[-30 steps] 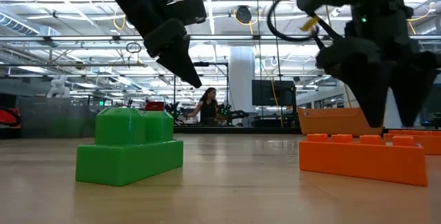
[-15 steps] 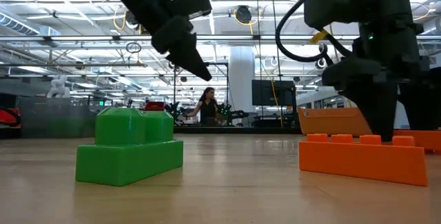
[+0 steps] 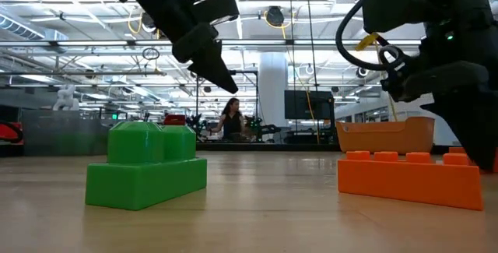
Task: Sort & place blocks by color
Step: Put the orange game piece into the orange bin
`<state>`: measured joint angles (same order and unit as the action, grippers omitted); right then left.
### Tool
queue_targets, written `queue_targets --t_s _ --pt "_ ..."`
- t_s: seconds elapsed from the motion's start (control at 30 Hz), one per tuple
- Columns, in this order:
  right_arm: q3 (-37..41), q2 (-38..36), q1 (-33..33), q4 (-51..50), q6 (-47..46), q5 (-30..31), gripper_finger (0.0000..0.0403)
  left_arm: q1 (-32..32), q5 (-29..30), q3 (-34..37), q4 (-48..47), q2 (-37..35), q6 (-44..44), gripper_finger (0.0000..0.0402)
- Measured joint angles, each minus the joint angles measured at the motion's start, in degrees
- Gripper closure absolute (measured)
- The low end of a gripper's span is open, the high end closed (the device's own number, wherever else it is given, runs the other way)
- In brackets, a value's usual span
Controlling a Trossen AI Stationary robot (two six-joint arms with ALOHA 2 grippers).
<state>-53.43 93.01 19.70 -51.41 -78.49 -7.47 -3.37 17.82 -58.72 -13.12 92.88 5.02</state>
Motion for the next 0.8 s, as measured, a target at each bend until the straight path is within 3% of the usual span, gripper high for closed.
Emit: queue_targets --t_s 0.13,0.27,0.5,0.8 --pt "0.0 0.0 0.1 0.6 3.1 1.8 0.0189 1.0 0.0 0.0 -0.6 0.0 -0.2 0.0201" --pt "0.0 -0.1 0.1 0.9 7.3 4.2 0.0287 1.8 0.0 0.0 -3.0 0.0 -1.3 0.0201" --pt "-0.1 -0.1 -3.5 0.6 16.5 10.6 0.0289 1.8 0.0 0.0 -4.7 0.0 -3.1 0.0201" --pt "-2.0 -2.9 -18.7 0.5 34.4 20.2 0.0289 1.8 0.0 0.0 -5.7 0.0 -4.1 0.0201"
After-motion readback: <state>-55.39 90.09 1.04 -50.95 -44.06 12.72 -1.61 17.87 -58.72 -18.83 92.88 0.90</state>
